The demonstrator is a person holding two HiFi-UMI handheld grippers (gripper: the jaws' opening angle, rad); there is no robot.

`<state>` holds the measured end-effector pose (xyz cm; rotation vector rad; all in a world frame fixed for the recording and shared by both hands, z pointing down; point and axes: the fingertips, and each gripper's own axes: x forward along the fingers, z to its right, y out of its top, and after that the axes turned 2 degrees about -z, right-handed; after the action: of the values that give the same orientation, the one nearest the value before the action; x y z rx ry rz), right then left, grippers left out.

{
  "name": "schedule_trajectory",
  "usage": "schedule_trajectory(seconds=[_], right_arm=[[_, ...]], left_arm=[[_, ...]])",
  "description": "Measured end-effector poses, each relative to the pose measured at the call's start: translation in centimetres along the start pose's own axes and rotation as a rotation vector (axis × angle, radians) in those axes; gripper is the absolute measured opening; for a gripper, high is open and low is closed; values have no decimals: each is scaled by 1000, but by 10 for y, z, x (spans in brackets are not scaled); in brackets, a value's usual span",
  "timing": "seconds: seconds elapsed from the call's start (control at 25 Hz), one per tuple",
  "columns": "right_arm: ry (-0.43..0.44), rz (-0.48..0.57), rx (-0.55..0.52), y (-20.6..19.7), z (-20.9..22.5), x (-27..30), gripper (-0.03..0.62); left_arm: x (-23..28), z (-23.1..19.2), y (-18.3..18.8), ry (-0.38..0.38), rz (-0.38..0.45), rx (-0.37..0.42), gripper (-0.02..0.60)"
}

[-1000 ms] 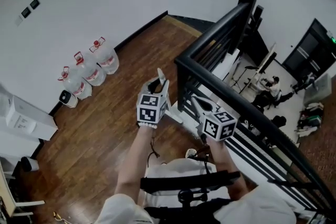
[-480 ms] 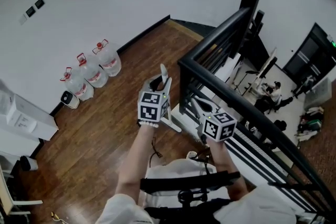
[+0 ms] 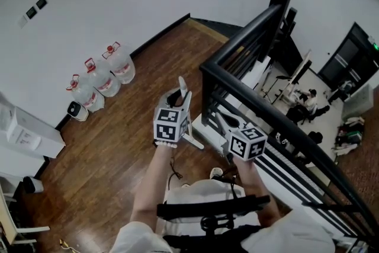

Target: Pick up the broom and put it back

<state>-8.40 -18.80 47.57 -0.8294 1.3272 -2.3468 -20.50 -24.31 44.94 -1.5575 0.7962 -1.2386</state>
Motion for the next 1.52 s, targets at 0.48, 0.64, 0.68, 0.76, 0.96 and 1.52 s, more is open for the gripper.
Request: schedule_trajectory(seconds=[0.48, 0.64, 0.68, 0.76, 0.96, 1.52], right_arm=[[-61, -48, 58, -29, 25, -12, 11], [-91, -74, 99, -47, 39, -21, 11], [-100, -77, 109, -50, 43, -25, 11], [-120, -80, 130, -56, 53, -31, 11], [-148, -85, 162, -68, 65, -39, 11], [-204, -84, 174, -60, 98, -49, 11]], left_arm=[[11, 1, -77, 0, -120, 1, 101], [24, 8, -109, -13, -179, -1, 101], [27, 10, -117, -16, -193, 1, 103], [35, 13, -132, -19, -218, 16, 101], [60, 7, -175, -24, -294, 14, 101], [143, -3, -194, -60, -371, 14, 103]])
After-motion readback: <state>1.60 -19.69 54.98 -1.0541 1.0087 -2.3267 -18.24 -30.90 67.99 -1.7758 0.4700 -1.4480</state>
